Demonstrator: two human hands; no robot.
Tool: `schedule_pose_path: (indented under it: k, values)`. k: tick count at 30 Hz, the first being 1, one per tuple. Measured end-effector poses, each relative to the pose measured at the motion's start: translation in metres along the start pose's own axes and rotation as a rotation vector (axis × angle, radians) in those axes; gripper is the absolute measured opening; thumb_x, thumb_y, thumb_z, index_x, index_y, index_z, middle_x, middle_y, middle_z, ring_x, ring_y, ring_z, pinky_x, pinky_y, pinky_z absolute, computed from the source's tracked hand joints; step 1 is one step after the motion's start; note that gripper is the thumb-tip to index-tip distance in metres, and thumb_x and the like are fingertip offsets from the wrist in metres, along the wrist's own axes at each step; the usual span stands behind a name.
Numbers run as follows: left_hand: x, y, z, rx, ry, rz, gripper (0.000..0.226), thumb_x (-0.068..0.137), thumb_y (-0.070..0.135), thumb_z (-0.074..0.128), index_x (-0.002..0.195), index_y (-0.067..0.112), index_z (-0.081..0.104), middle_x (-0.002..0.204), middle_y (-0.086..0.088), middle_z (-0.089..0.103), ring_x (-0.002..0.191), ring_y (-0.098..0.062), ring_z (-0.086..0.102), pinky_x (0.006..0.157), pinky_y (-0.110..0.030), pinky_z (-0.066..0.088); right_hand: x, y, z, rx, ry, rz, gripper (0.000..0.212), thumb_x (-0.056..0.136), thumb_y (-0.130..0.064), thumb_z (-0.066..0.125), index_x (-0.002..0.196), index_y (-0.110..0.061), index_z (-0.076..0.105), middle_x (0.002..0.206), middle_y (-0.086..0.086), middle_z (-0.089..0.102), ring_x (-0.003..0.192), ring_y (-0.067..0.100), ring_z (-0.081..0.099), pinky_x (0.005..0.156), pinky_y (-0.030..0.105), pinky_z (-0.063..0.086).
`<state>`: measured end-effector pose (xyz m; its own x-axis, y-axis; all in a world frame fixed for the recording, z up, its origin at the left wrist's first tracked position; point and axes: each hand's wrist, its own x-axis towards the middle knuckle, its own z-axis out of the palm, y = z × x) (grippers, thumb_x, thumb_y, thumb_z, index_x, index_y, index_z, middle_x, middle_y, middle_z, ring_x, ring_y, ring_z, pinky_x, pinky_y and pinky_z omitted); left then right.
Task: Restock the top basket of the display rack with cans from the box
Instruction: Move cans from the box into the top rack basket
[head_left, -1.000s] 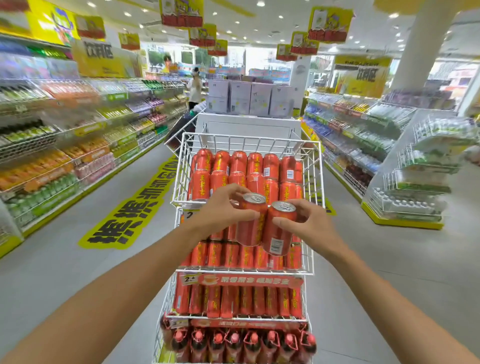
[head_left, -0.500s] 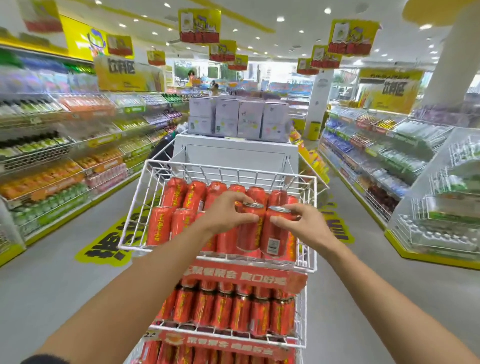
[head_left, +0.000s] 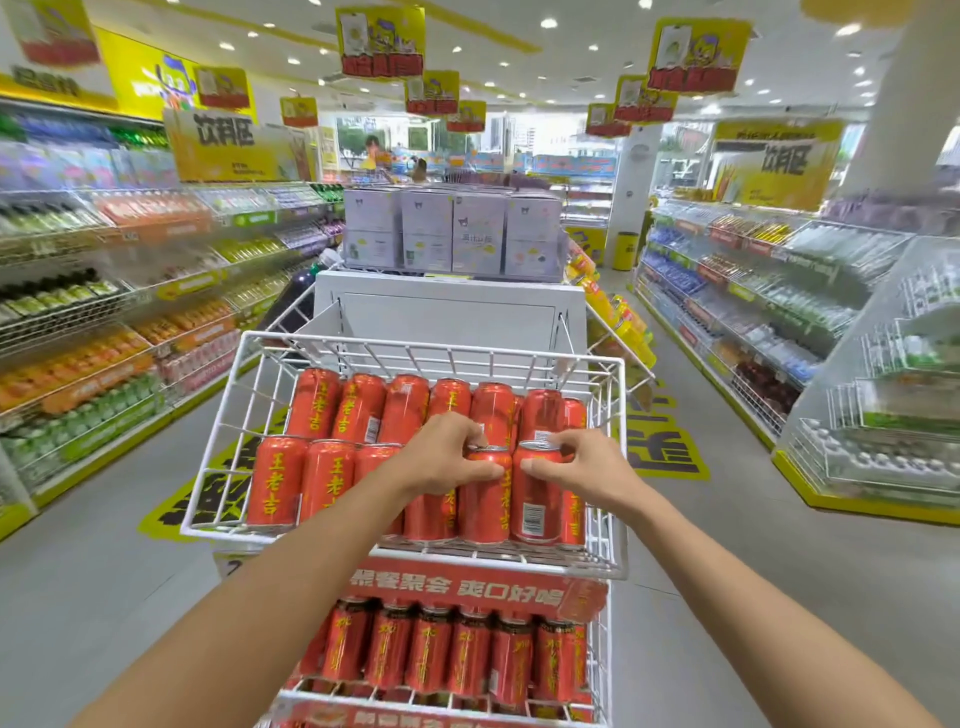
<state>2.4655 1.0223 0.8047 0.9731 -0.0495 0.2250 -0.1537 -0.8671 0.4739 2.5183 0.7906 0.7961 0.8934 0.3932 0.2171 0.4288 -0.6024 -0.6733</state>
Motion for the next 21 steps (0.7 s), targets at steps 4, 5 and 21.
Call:
schedule_pose_path:
  k: [4, 5, 21]
  values:
    - [0.006, -0.010, 0.003, 0.061, -0.067, -0.012, 0.045, 0.076, 0.061, 0.077, 0.088, 0.019, 0.070, 0.093, 0.004, 0.071, 0.088, -0.017, 0.064, 0.078, -0.035, 0.052, 0.006, 0.005, 0.009, -0.040, -0.058, 0.021, 0.047, 0.078, -0.058, 0.081, 0.063, -0.018, 0.060, 0.053, -0.009, 0.045, 0.047, 0.005, 0.041, 0.050, 0.026, 0.029]
    - [0.007, -0.013, 0.004, 0.056, -0.078, -0.017, 0.046, 0.077, 0.062, 0.076, 0.093, 0.019, 0.071, 0.097, 0.004, 0.072, 0.092, -0.016, 0.065, 0.081, -0.035, 0.052, 0.007, 0.007, 0.011, -0.048, -0.073, 0.022, 0.049, 0.078, -0.059, 0.081, 0.062, -0.018, 0.059, 0.051, -0.009, 0.044, 0.046, 0.005, 0.040, 0.048, 0.024, 0.028]
    - [0.018, -0.017, 0.010, 0.043, -0.193, 0.030, 0.053, 0.084, 0.058, 0.072, 0.112, 0.012, 0.071, 0.114, -0.005, 0.071, 0.106, -0.022, 0.065, 0.083, -0.032, 0.049, 0.011, 0.013, 0.022, -0.090, -0.062, 0.183, 0.056, 0.075, -0.066, 0.080, 0.059, -0.017, 0.057, 0.055, -0.002, 0.059, 0.052, 0.013, 0.054, 0.049, 0.030, 0.037]
